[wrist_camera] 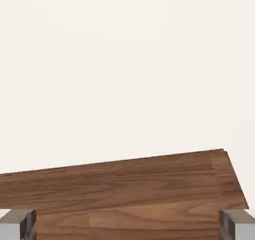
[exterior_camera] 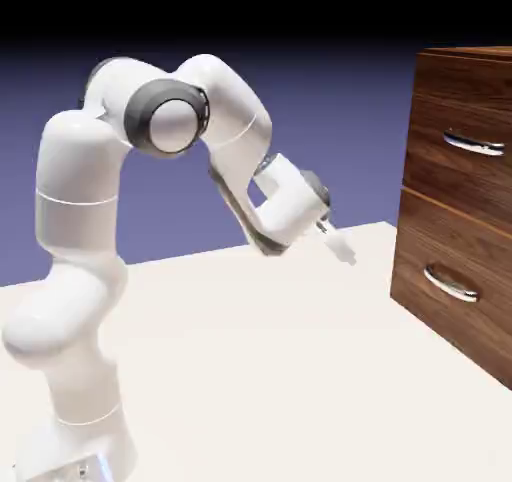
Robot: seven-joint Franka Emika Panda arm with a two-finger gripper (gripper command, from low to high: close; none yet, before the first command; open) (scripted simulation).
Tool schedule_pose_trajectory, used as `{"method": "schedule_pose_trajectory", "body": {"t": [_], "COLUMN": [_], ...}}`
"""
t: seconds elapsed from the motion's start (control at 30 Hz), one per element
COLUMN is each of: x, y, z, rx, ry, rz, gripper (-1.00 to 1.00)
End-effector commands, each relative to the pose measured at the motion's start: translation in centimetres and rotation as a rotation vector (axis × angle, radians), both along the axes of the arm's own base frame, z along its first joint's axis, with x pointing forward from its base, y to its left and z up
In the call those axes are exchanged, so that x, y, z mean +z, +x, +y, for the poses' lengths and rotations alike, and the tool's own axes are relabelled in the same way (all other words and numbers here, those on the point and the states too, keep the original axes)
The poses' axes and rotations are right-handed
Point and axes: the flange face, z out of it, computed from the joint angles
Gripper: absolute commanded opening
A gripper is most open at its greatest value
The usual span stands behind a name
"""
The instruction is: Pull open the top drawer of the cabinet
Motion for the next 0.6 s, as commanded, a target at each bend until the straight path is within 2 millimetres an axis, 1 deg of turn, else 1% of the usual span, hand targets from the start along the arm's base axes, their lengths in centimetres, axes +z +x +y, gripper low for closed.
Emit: {"method": "schedule_pose_trajectory", "body": {"t": [0.0,0.13,0.27,0.43,0.57], "x": [0.1,0.8,2.2,5.0,7.9], "y": [0.3,1.8,3.6,5.9,7.9], "z": [0.2,0.6,0.6,-0.4,-2.2], "rx": [0.058,0.272,0.455,0.626,0.707], "ry": [-0.04,-0.199,-0.363,-0.586,-0.785], "rz": [-0.011,-0.072,-0.159,-0.294,-0.408], "gripper": [0.0,0.0,0.0,0.0,0.0]}}
